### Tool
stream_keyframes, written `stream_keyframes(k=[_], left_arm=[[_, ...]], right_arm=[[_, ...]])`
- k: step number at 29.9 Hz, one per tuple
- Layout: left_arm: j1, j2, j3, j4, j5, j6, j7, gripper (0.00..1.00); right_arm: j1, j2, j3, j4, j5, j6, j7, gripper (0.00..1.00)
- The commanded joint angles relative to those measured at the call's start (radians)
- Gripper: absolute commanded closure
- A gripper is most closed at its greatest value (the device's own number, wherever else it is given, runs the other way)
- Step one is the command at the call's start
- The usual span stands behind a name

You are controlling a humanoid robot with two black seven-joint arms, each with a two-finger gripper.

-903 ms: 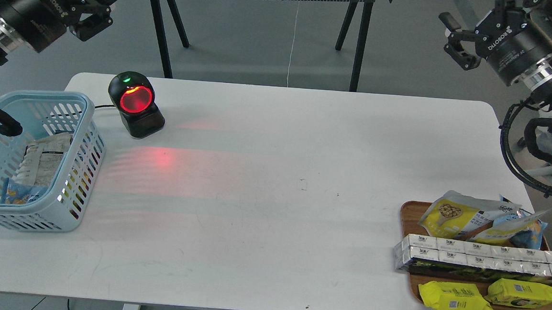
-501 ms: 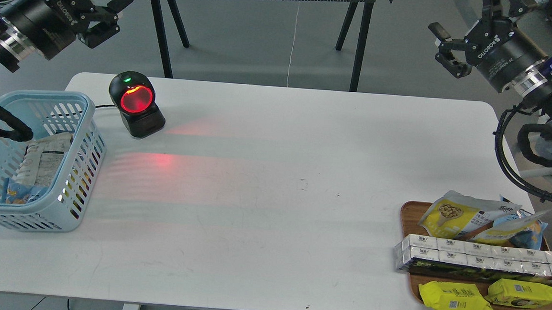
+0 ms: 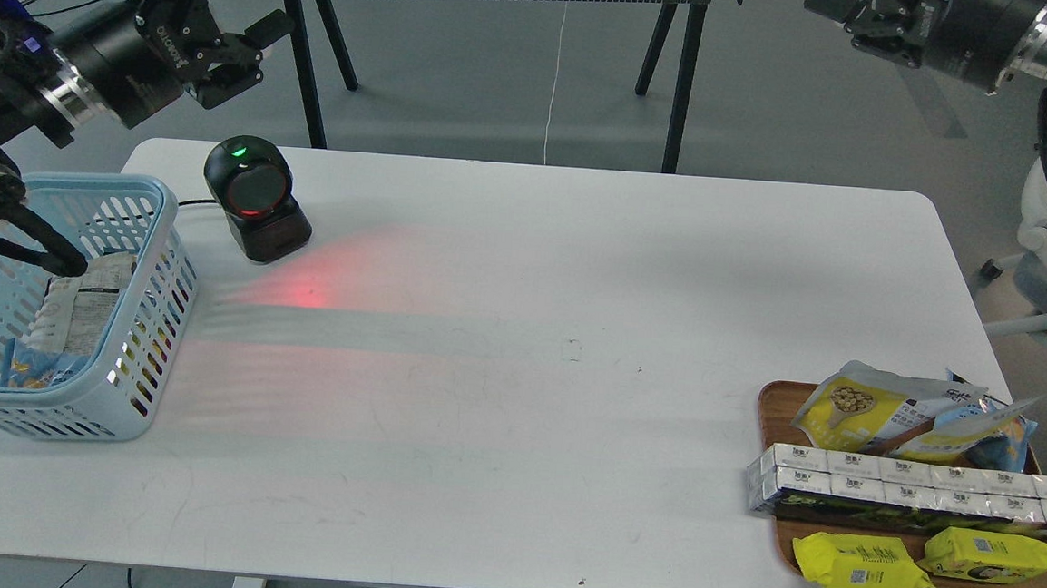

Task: Scan snack and place in basket
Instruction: 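Move the right gripper toward the wooden tray of snacks, then lower the right gripper and grasp the yellow snack bag on the tray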

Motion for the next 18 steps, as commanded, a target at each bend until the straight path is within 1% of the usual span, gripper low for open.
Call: stream_keyframes(k=[1, 6, 8, 13, 18], left_arm=[[-0.001, 0.026, 0.0, -0.002, -0.001, -0.009, 0.0, 0.01], [0.0, 0.049, 0.0, -0.002, 0.0, -0.009, 0.0, 0.01], [0.0, 0.051, 0.0, -0.002, 0.0, -0.009, 0.0, 0.01], [0.002, 0.051, 0.001, -0.002, 0.0, -0.009, 0.0, 0.01], [0.003, 0.049, 0.004, -0.002, 0.0, -0.009, 0.0, 0.01]], right_arm=[[0.08, -0.075, -0.121, 0.175, -0.192, 0.0, 0.0, 0.02], [0.114, -0.178, -0.193, 0.409, -0.52, 0.0, 0.0, 0.02], [0.105, -0.221, -0.208, 0.469, -0.668, 0.0, 0.0, 0.02], [0.045, -0.283, -0.248, 0.553, -0.92, 0.0, 0.0, 0.02], [-0.036, -0.332, -0.248, 0.602, -1.038, 0.0, 0.0, 0.02]])
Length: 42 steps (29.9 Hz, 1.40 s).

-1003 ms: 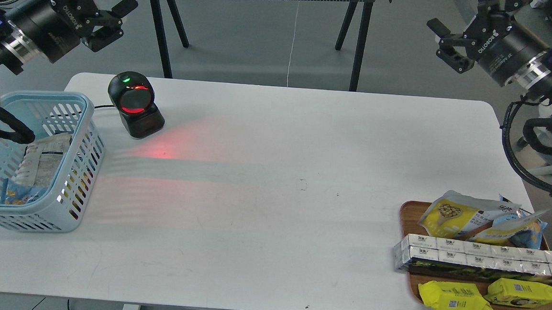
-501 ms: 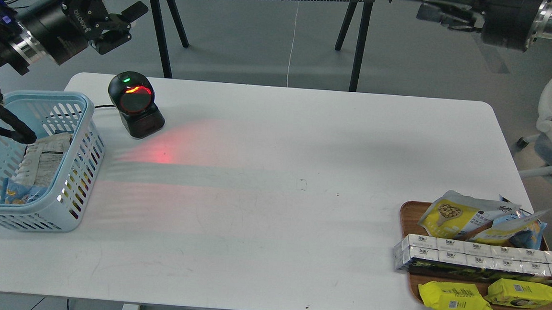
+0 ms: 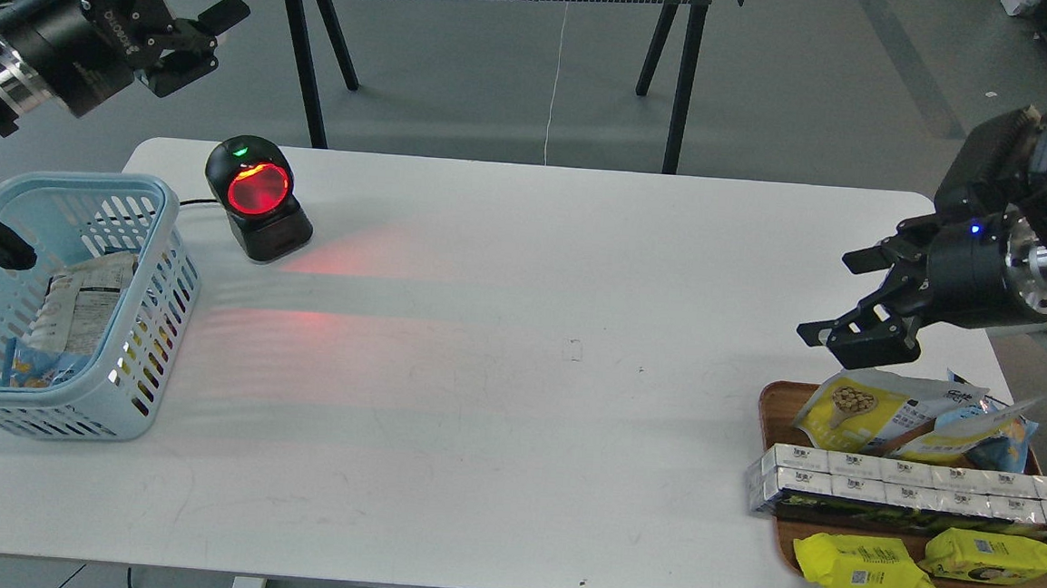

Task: Scan snack and place in basket
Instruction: 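Lower the right gripper and grasp the yellow snack bag on the tray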

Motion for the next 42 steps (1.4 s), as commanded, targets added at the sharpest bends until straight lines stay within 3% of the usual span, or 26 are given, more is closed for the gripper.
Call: stream_keyframes(k=[1, 16, 26, 29, 32, 34, 37, 42], left_arm=[[0.001, -0.002, 0.003, 0.0, 0.0, 0.0, 0.0, 0.01], [0.005, -0.003, 0.006, 0.002, 0.002, 0.0, 0.0, 0.01], [0.008, -0.002, 0.006, 0.002, 0.002, 0.0, 0.0, 0.01], [0.008, -0.003, 0.006, 0.002, 0.002, 0.0, 0.0, 0.01], [0.008, -0.003, 0.006, 0.002, 0.002, 0.0, 0.0, 0.01], [0.009, -0.003, 0.006, 0.003, 0.002, 0.0, 0.0, 0.01], [0.014, -0.002, 0.006, 0.003, 0.002, 0.0, 0.0, 0.01], [0.014, -0.003, 0.006, 0.003, 0.002, 0.0, 0.0, 0.01]], right_arm=[[-0.061, -0.033, 0.0, 0.023, -0.086, 0.0, 0.0, 0.02], [-0.152, -0.058, 0.001, 0.013, -0.206, 0.0, 0.0, 0.06], [-0.168, -0.035, 0.004, -0.027, -0.234, 0.0, 0.0, 0.41], [-0.168, -0.024, 0.004, -0.043, -0.234, 0.0, 0.0, 0.47], [-0.168, -0.015, 0.006, -0.059, -0.234, 0.0, 0.0, 0.65], [-0.168, -0.012, 0.006, -0.061, -0.234, 0.0, 0.0, 0.71], [-0.168, -0.009, 0.01, -0.064, -0.234, 0.0, 0.0, 0.93], [-0.168, -0.001, 0.017, -0.064, -0.234, 0.0, 0.0, 0.99]])
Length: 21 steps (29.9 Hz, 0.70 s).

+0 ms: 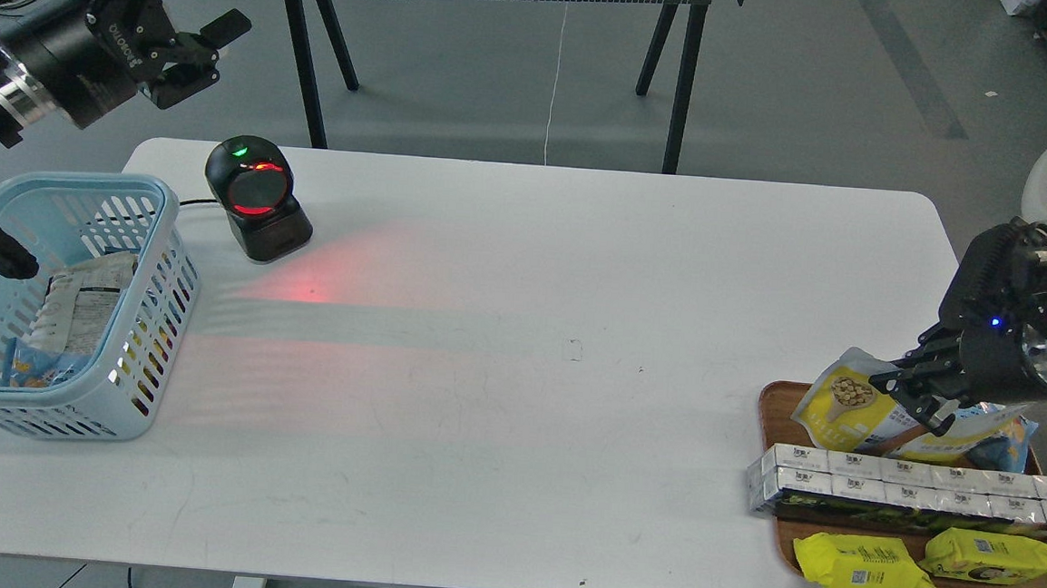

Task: Scan snack and place in basket
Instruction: 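Lower the right gripper and grasp the yellow snack bag on the tray, then lift the yellow snack bag and carry it to the table center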

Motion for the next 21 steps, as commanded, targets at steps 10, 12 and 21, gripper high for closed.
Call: stream_keyframes(k=[10, 12, 21], left_arm=[[0.0, -0.001, 0.0, -0.002, 0.001, 0.0, 0.0, 0.01], [0.0, -0.002, 0.001, -0.003, 0.001, 0.0, 0.0, 0.01], [0.0, 0.004, 0.0, -0.003, 0.001, 0.0, 0.0, 0.01]], right_arm=[[0.0, 0.003, 0.07, 0.0, 0.0, 0.0, 0.0, 1.0], [0.002, 0.003, 0.1, 0.0, 0.0, 0.0, 0.0, 1.0], [0.041, 0.09, 0.215, 0.01, 0.0, 0.0, 0.0, 1.0]])
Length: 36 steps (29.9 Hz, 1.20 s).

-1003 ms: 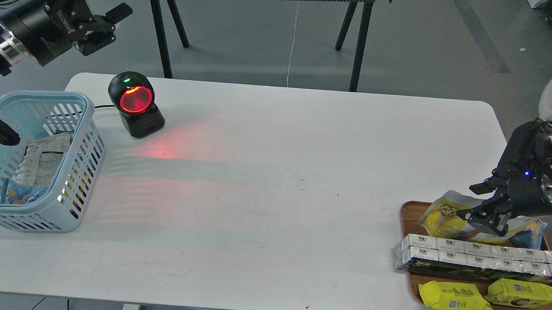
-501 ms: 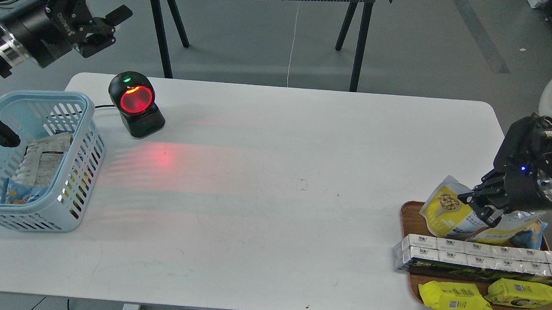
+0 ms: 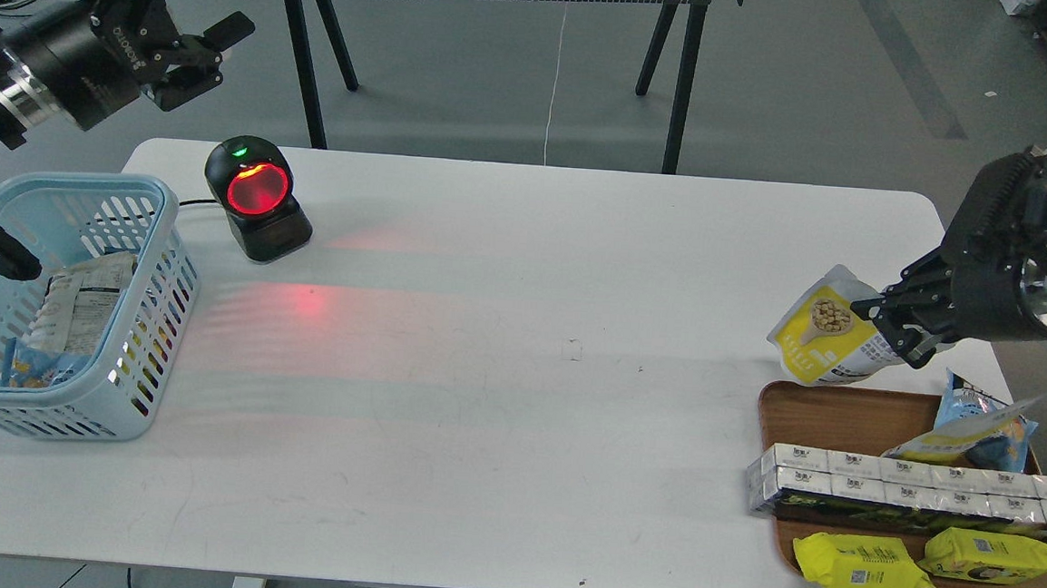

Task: Scan snack and place in basket
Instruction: 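Lift the yellow snack bag and carry it to the table center, then release the bag on the table and raise the right gripper away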

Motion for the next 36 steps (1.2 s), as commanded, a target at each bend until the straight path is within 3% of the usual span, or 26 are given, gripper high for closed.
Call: stream_keyframes(k=[1, 18, 27, 31, 34, 36], left_arm=[[-0.001, 0.007, -0.001, 0.0, 0.0, 0.0, 0.0, 0.01], [0.003, 0.051, -0.006, 0.005, -0.038, 0.0, 0.0, 0.01], [0.012, 0.071, -0.006, 0.006, -0.038, 0.0, 0.0, 0.01], [0.015, 0.073, -0.006, 0.006, -0.038, 0.0, 0.0, 0.01], [0.016, 0.073, -0.005, 0.006, -0.038, 0.0, 0.0, 0.01], [0.018, 0.073, -0.005, 0.006, -0.038, 0.0, 0.0, 0.01]], right_arm=[[0.043, 0.074, 0.036, 0.002, 0.0, 0.0, 0.0, 1.0], [0.142, 0.574, -0.043, -0.007, 0.0, 0.0, 0.0, 1.0], [0.134, 0.749, -0.099, -0.146, 0.0, 0.0, 0.0, 0.98], [0.132, 0.789, -0.099, -0.183, 0.0, 0.0, 0.0, 0.82], [0.131, 0.806, -0.096, -0.196, 0.0, 0.0, 0.0, 0.56], [0.131, 0.807, -0.088, -0.196, 0.0, 0.0, 0.0, 0.33]])
